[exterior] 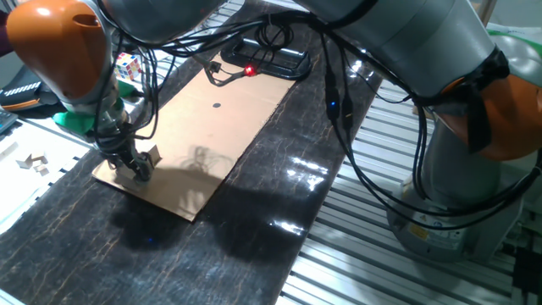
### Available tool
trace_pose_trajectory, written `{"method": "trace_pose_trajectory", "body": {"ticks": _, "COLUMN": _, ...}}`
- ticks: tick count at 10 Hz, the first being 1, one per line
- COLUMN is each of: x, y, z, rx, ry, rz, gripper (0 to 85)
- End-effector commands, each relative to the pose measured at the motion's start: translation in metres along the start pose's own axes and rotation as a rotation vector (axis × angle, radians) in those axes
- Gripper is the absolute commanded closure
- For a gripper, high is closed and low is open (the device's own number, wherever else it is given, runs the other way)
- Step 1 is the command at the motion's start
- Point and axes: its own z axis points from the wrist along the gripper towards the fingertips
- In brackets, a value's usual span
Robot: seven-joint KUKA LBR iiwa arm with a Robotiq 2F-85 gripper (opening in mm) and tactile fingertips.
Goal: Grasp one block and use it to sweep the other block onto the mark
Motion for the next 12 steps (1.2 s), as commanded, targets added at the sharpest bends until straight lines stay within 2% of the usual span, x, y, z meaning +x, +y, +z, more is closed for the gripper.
{"method": "trace_pose_trajectory", "body": {"ticks": 1, "x": 0.001, "y": 0.002, "z": -0.002, "rx": 0.0, "ry": -0.002, "rz": 0.0, "gripper": 84.3}}
{"method": "trace_pose_trajectory", "body": {"ticks": 6, "x": 0.002, "y": 0.011, "z": 0.002, "rx": 0.001, "ry": -0.017, "rz": 0.004, "gripper": 84.3}}
{"method": "trace_pose_trajectory", "body": {"ticks": 12, "x": 0.002, "y": 0.014, "z": 0.008, "rx": -0.008, "ry": -0.015, "rz": -0.002, "gripper": 84.3}}
